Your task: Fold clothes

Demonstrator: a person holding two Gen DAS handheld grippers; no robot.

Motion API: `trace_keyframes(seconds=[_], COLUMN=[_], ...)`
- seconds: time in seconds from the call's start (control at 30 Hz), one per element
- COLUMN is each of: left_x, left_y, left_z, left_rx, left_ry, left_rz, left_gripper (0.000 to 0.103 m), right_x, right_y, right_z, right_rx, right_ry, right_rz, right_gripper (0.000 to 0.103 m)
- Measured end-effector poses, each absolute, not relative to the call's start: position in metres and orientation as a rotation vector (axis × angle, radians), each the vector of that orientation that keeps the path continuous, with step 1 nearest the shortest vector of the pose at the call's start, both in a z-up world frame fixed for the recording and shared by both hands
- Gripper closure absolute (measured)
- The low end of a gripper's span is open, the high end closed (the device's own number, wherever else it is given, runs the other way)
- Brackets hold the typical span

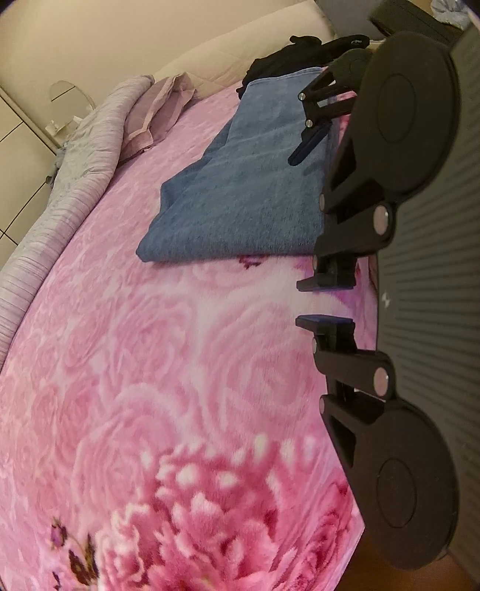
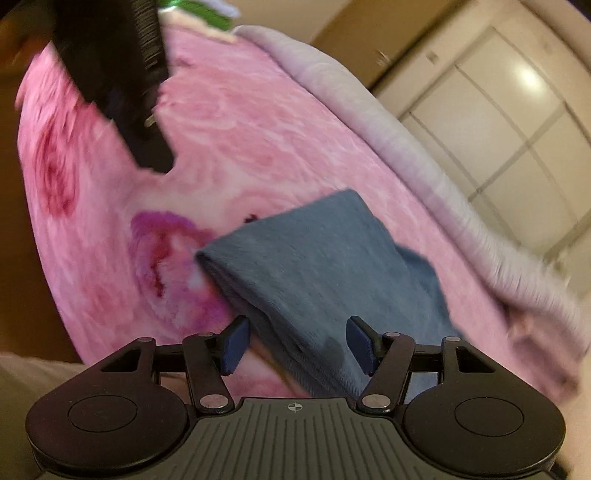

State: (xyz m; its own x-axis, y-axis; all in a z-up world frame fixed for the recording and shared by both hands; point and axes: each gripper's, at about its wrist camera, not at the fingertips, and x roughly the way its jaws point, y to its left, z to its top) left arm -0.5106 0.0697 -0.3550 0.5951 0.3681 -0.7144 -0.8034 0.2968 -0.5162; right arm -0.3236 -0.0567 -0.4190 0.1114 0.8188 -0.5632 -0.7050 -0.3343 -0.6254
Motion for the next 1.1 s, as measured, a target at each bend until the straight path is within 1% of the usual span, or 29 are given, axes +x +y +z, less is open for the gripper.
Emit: trace_keyframes(seconds=[0.07, 0.13, 0.2, 0.27, 0.33, 0.4, 0.5, 0.73, 0.87, 0.9, 0.97, 1.0, 1.03, 1.1], left_x=[-0.511, -0.511, -0.51, -0.509, -0.509, -0.509, -0.51, -0.51, -0.512, -0.512, -0.511, -0.51, -0.507, -0.499], left_y=[0.072, 0.074, 0.075, 0.076, 0.075, 0.074, 0.073, 0.072, 0.072, 0.073, 0.075, 0.076, 0.078, 0.082], left_z=[-0.356, -0.357, -0.357, -0.357, -0.354, -0.352, -0.352, -0.353, -0.351, -0.351, -0.348, -0.346, -0.343, -0.337], left_rx=[-0.991, -0.995, -0.997, -0.997, -0.99, -0.985, -0.986, -1.008, -1.013, -1.015, -1.018, -1.017, -1.011, -0.997], left_ry=[0.521, 0.521, 0.521, 0.521, 0.52, 0.516, 0.51, 0.505, 0.5, 0.498, 0.491, 0.488, 0.485, 0.478], left_rz=[0.825, 0.822, 0.819, 0.82, 0.826, 0.834, 0.85, 0.844, 0.852, 0.854, 0.851, 0.849, 0.843, 0.83], left_gripper=[0.095, 0.095, 0.095, 0.095, 0.095, 0.095, 0.095, 0.095, 0.095, 0.095, 0.095, 0.095, 0.095, 0.095], right_x=[-0.331, -0.336, -0.342, -0.347, -0.351, -0.352, -0.346, -0.349, -0.356, -0.356, -0.353, -0.349, -0.344, -0.321], right_y=[-0.053, -0.05, -0.048, -0.048, -0.048, -0.05, -0.05, -0.046, -0.05, -0.051, -0.049, -0.049, -0.049, -0.046], right_z=[-0.429, -0.437, -0.448, -0.459, -0.467, -0.466, -0.464, -0.481, -0.479, -0.476, -0.465, -0.455, -0.444, -0.41], right_rx=[-1.165, -1.2, -1.234, -1.262, -1.285, -1.313, -1.317, -1.357, -1.296, -1.283, -1.227, -1.163, -1.092, -0.861], right_ry=[-0.231, -0.298, -0.376, -0.474, -0.545, -0.571, -0.536, -0.653, -0.636, -0.615, -0.507, -0.443, -0.378, -0.124], right_rz=[1.544, 1.541, 1.541, 1.528, 1.51, 1.515, 1.535, 1.505, 1.489, 1.49, 1.521, 1.539, 1.555, 1.589], right_gripper=[0.041, 0.044, 0.051, 0.055, 0.056, 0.056, 0.056, 0.057, 0.059, 0.064, 0.078, 0.083, 0.085, 0.087])
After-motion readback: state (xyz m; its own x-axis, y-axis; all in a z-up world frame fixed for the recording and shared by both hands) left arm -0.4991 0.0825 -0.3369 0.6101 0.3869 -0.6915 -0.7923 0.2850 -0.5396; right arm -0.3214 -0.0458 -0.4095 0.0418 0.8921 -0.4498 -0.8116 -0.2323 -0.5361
